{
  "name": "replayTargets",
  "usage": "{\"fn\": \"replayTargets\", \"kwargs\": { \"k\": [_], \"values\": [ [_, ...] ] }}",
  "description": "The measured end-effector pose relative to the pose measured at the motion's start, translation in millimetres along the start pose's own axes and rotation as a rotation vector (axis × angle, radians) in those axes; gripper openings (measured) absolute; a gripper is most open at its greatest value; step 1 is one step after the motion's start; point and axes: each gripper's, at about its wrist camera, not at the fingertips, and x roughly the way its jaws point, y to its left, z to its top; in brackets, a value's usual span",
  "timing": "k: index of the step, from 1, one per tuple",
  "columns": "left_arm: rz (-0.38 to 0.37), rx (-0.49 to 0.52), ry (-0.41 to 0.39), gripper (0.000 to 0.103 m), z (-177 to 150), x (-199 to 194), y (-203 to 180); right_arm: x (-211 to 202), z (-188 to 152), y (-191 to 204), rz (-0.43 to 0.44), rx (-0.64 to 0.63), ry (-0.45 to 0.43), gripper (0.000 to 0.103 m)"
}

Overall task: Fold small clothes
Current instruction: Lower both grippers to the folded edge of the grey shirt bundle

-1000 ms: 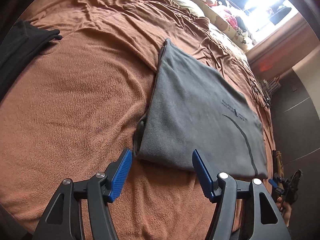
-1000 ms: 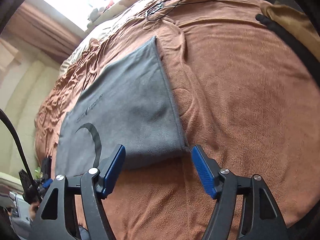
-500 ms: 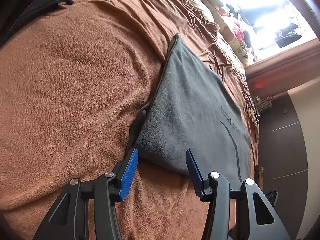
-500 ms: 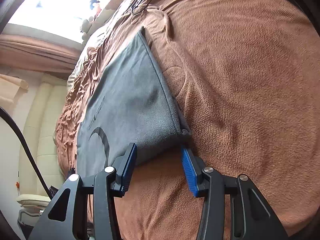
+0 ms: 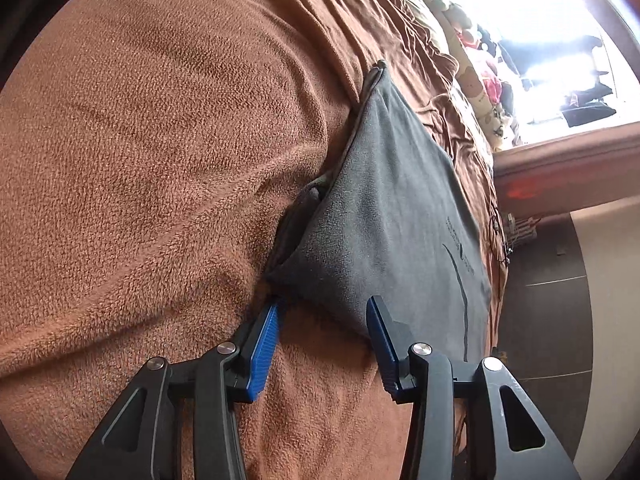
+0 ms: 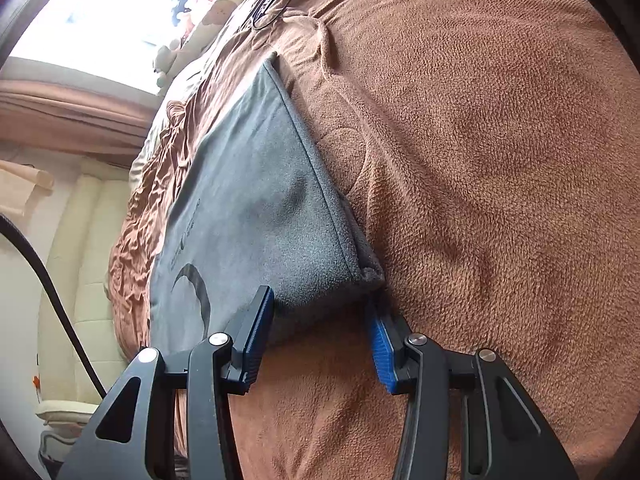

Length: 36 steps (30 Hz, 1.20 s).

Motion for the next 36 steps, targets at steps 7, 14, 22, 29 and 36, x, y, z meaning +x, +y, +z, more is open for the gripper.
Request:
{"fn": "replayTargets", "kwargs": {
  "k": [7,14,22,29,36],
  "values": [
    [-0.021,-0.038,-0.078,0.046,9,2,1,3,1,-3,0.018,0.025,-0.016,0.043],
    [-0.048,0.064,-0.137,0.043,5,-18,-16,-7,-2,2,0.058,-0.018,-0.056,0.043],
    [0.043,0.048,-0.091,0.043,6,0,-7,5,-6,-11,0.047,-0.011,-0.019,0.043],
    [0.111,0.067,-0.113,0.035,10,6,-8,12,3,1,-0.021,-0.023,-0.049,0.039],
    [0.163,0.122,-0.137,0.031,18,16,-12,19,0,12,-0.094,-0.073,-0.085,0.015]
  ]
}}
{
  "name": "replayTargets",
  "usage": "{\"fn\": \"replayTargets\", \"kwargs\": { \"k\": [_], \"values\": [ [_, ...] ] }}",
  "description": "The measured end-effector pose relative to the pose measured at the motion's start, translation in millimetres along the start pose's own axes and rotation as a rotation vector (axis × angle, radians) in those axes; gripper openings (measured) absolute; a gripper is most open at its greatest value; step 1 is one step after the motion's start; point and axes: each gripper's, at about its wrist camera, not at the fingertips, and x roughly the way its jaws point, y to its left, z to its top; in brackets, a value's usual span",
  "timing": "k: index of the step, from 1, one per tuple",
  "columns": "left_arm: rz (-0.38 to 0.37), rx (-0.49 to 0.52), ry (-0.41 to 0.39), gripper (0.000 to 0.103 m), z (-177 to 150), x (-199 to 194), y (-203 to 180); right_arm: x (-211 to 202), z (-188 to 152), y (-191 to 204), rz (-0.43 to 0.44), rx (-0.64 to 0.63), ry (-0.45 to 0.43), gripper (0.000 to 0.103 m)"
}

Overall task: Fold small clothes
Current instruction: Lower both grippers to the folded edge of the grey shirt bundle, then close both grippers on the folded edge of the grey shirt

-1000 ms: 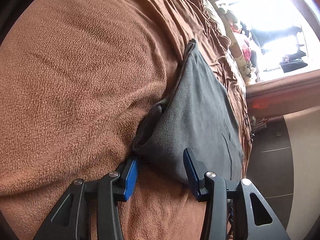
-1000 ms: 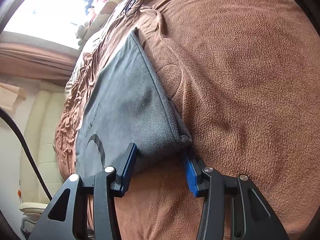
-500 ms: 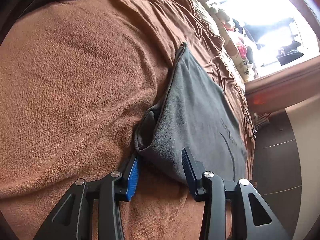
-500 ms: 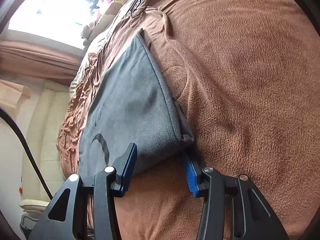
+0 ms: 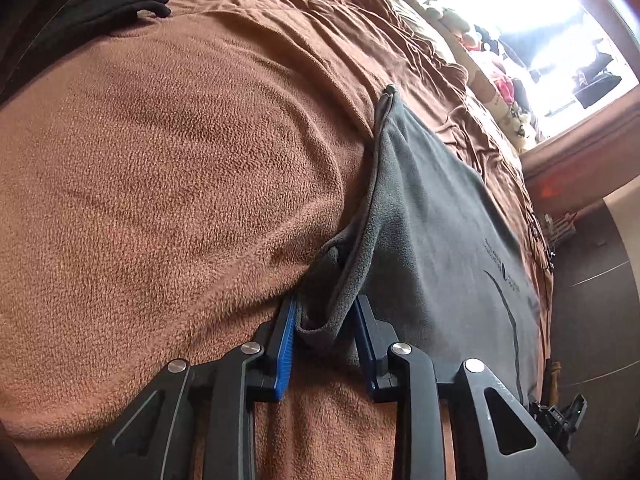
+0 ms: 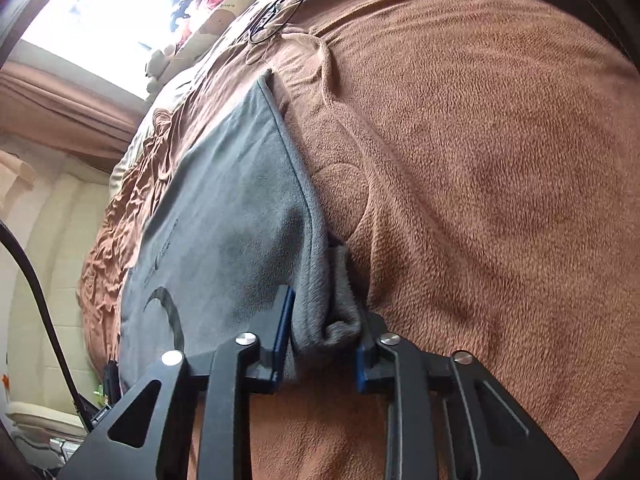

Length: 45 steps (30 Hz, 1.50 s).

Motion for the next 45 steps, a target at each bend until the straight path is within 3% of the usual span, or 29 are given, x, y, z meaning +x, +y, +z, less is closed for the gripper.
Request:
{"fn": "replayTargets", "kwargs": {
  "k": [2,6,9,18,25,45],
  "values": [
    [-0.01,-0.011,-0.007,0.028,2,1,3,-1,1,0,0.003,0.007,0.001,0.01],
    [-0.008,-0.026,-0.012,0.009,4,-3,2,-5,4,3,0.017,0.013,0.001,0.004],
    [0.0,-0.01,-0.026,0.007,5,-12,-4,-14,5,7,0.026,0.001,-0.006,0.003],
    [-0.022,0.077,-0.078,0.006,13,-52,-32,-46,5,31,0.055,-0.067,-0.044,0.002],
    [-0.039,0.084,-0.084,0.006,10,-77,-33,-65,-3,29,0.064,-0.103,-0.026,0.002],
    [-0.092,0.032,-0.049,0.006,-43,-136,20,-115,-65,3,0.062,-0.088,0.062,0.002]
  ]
}}
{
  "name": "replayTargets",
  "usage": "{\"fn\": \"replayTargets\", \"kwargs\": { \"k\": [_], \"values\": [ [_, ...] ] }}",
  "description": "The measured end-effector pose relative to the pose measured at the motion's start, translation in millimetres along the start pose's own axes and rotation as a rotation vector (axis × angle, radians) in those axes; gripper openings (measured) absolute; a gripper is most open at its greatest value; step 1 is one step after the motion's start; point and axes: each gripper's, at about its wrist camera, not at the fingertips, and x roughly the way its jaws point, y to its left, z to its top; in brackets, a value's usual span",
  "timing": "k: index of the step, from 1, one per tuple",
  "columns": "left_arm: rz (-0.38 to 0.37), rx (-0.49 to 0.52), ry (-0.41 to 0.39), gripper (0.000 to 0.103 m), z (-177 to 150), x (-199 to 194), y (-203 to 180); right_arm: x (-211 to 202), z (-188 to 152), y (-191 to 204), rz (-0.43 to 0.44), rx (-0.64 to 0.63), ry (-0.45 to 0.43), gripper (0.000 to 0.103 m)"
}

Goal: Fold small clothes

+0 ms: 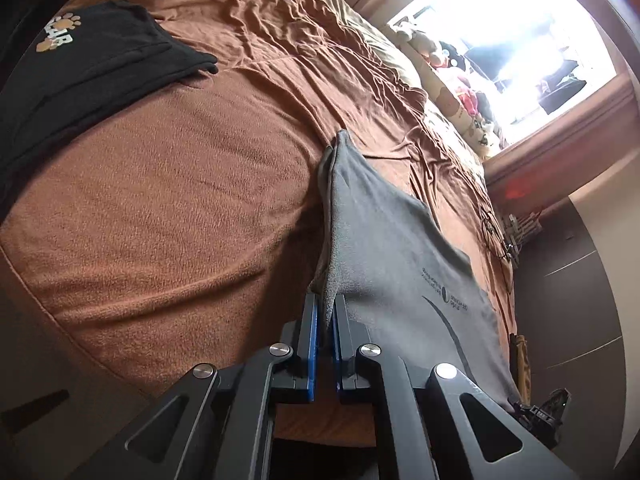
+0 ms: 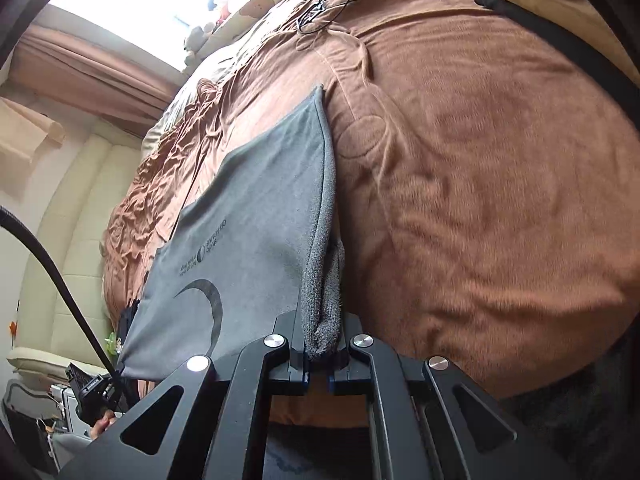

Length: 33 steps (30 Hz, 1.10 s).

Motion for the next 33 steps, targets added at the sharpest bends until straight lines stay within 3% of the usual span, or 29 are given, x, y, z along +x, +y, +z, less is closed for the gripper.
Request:
{"fn": "replayTargets", "kwargs": {
  "k": [7,18,23,25,29,31,33],
  "values": [
    [0.003,-0.009,0.006,0.006,-9,-11,9,-12,-14,-6,0.0,0.023,-0.003,0.002],
    [0.068,-0.088,0.076,0.006,-29,26,50,17,-28,-31,-0.052,0.079,0.058,0.003],
    [0.078,-0.084,0.085,0.008,-37,33,46,8,-29,-14,-0.078,0.006,0.046,0.008],
    [0.084,-0.071,0.08,0.012,-38,33,41,-2,-28,-3,-0.112,-0.033,0.035,0.011],
    [0.067,-0.057,0.068,0.043,-40,30,35,-30,-28,15,-0.185,-0.102,-0.027,0.011],
    [0.063,-0.044,0.057,0.052,-43,27,32,-45,-30,25,-0.216,-0.127,-0.057,0.019],
    [0.061,-0.04,0.05,0.058,-44,25,29,-57,-34,34,-0.251,-0.143,-0.092,0.054]
  ]
}}
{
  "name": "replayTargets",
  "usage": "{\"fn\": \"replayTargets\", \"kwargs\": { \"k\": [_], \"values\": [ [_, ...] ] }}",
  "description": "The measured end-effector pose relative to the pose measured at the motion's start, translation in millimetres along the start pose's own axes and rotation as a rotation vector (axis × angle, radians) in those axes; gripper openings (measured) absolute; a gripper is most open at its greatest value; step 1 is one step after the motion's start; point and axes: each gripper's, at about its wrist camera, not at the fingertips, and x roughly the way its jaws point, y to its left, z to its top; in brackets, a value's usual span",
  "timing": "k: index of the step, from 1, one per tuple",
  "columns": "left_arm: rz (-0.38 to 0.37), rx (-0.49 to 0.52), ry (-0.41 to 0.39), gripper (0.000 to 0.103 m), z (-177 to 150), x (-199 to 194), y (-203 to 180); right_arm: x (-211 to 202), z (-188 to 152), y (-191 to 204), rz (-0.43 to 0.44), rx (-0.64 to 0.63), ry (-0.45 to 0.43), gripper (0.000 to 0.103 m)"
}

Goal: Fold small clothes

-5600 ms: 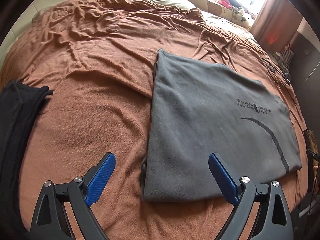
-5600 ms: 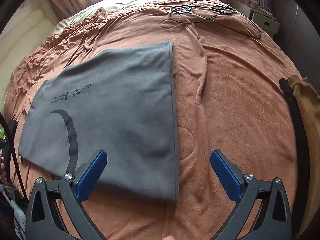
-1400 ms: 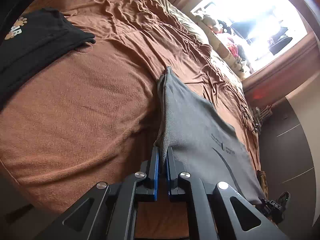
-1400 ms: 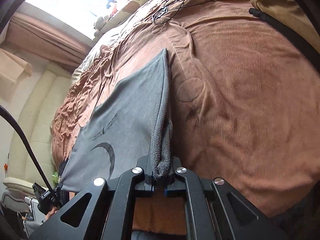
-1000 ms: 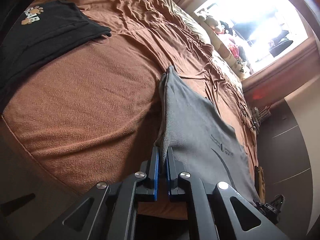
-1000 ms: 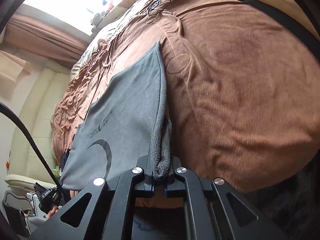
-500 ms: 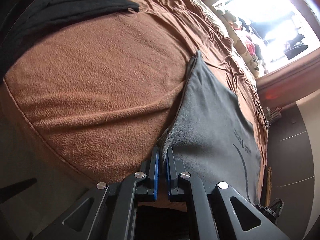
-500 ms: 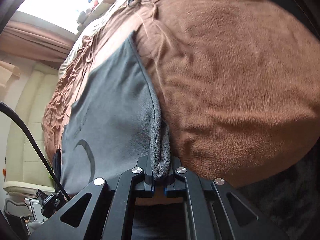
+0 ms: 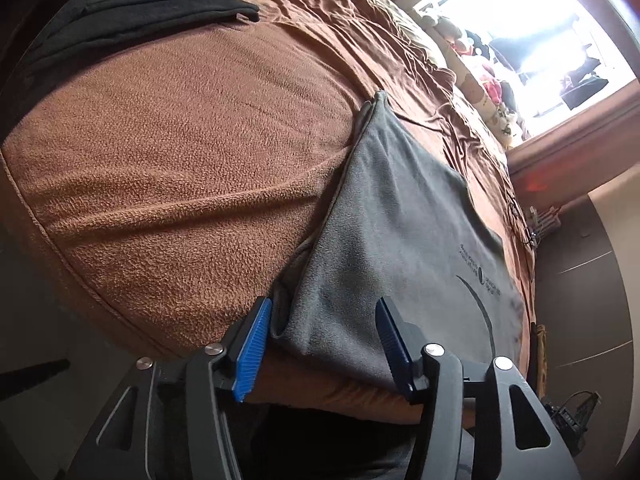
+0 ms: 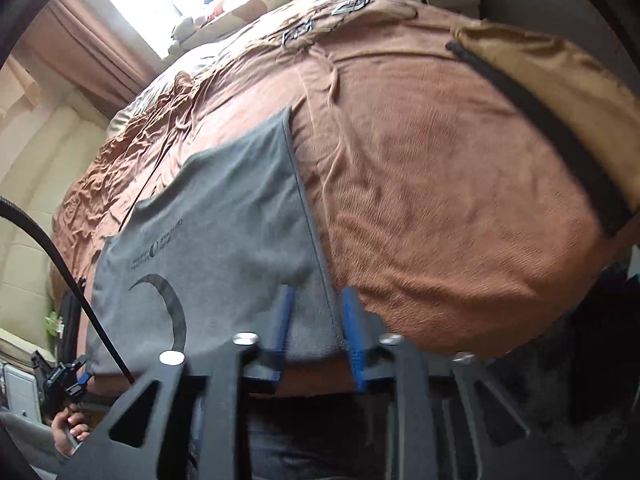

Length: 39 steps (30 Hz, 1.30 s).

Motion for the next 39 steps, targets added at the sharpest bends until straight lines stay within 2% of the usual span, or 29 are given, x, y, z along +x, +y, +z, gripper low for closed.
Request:
{"fn": "replayTargets", "kwargs": {
  "k": [2,5,10,12,14,18,23,24,29,34,39],
  "values": [
    [-0.006,-0.002,-0.009,0.059,-2,-3,-1,-21,-2,10,-0.009,-0.012,-0.079,0.072],
    [-0.016,-0.014,-0.02,0.061,-5,-6,-2,-45,-9,28,0.046,-0.045,-0.162,0.078],
    [-0.006,-0.03,-0.054,0.063,-9,-15,-2,-58,-16,66,0.131,-0.138,-0.194,0.078],
    [-0.005,-0.046,-0.081,0.063,-12,-19,0,-59,-21,82,0.134,-0.196,-0.198,0.078],
    [-0.011,-0.065,-0.102,0.068,-14,-24,3,-60,-27,98,0.148,-0.238,-0.204,0.078],
    [-0.006,-0.066,-0.128,0.07,-19,-31,6,-58,-34,115,0.197,-0.255,-0.211,0.078],
    [-0.036,-0.098,-0.122,0.07,-27,-31,13,-40,-34,135,0.203,-0.293,-0.145,0.078],
    [-0.047,-0.109,-0.118,0.07,-28,-30,16,-31,-23,134,0.203,-0.298,-0.12,0.078],
    [-0.161,-0.197,-0.095,0.07,-33,-28,28,-11,8,162,0.247,-0.324,-0.017,0.078],
    [-0.207,-0.229,-0.073,0.07,-35,-23,31,11,25,173,0.285,-0.327,0.0,0.078],
    [-0.218,-0.261,-0.044,0.07,-36,-16,33,32,21,179,0.279,-0.332,0.025,0.078]
  ]
}}
